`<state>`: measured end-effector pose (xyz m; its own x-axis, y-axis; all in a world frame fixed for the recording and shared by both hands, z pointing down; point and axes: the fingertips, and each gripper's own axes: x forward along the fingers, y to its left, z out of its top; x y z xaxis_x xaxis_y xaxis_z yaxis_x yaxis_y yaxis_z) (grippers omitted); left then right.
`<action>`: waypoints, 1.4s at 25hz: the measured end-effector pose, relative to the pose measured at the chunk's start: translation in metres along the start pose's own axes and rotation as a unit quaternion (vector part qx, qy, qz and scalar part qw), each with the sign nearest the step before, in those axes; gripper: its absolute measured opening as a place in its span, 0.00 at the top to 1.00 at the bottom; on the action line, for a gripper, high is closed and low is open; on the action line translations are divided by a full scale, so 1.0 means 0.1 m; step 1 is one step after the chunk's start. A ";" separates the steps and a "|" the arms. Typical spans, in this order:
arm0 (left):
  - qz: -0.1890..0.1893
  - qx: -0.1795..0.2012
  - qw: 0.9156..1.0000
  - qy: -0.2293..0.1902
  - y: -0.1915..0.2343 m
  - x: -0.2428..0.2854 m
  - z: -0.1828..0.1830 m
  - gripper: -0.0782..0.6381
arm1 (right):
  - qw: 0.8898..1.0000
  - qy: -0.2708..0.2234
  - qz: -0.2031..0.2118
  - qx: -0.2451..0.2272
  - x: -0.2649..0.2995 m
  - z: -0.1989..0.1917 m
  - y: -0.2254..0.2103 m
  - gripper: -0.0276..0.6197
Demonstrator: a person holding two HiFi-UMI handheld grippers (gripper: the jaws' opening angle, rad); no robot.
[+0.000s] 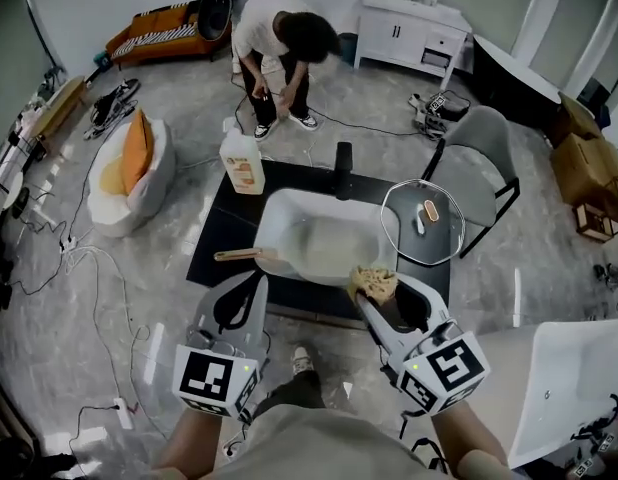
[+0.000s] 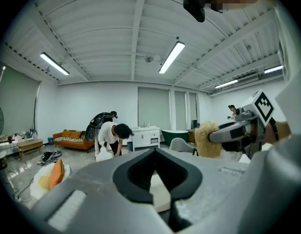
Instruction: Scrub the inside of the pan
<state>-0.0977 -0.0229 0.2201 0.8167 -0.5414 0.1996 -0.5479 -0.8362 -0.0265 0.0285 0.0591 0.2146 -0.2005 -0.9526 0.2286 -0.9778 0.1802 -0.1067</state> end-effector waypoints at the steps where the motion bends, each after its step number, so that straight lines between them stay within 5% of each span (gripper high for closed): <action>1: -0.003 0.001 1.000 0.004 0.09 0.08 0.00 0.89 | 1.000 0.001 -0.002 0.001 0.13 0.04 -0.03 0.68; 10: -0.019 0.001 1.000 0.016 0.68 0.51 -0.04 0.89 | 1.000 0.013 -0.024 0.001 0.79 0.20 -0.27 0.68; 18: -0.013 -0.005 1.000 0.021 0.77 0.62 -0.05 0.89 | 0.999 0.020 -0.035 0.009 0.90 0.19 -0.51 0.68; 24: -0.004 0.017 0.999 0.034 0.65 0.67 -0.03 0.89 | 0.999 0.032 0.009 0.003 0.93 0.14 -0.64 0.68; 33: 0.007 0.002 0.998 0.069 0.60 0.95 -0.14 0.88 | 0.997 0.059 0.042 0.028 1.04 -0.03 -0.97 0.68; 35: 0.013 0.003 0.997 0.080 0.63 1.03 -0.15 0.79 | 0.996 0.068 0.048 0.030 1.08 -0.07 -1.04 0.68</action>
<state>-0.0508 -0.1302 0.2540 0.7624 -0.5426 0.3526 -0.5673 -0.8226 -0.0391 0.1085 -0.0608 0.2567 -0.3026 -0.8890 0.3436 -0.9494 0.2496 -0.1905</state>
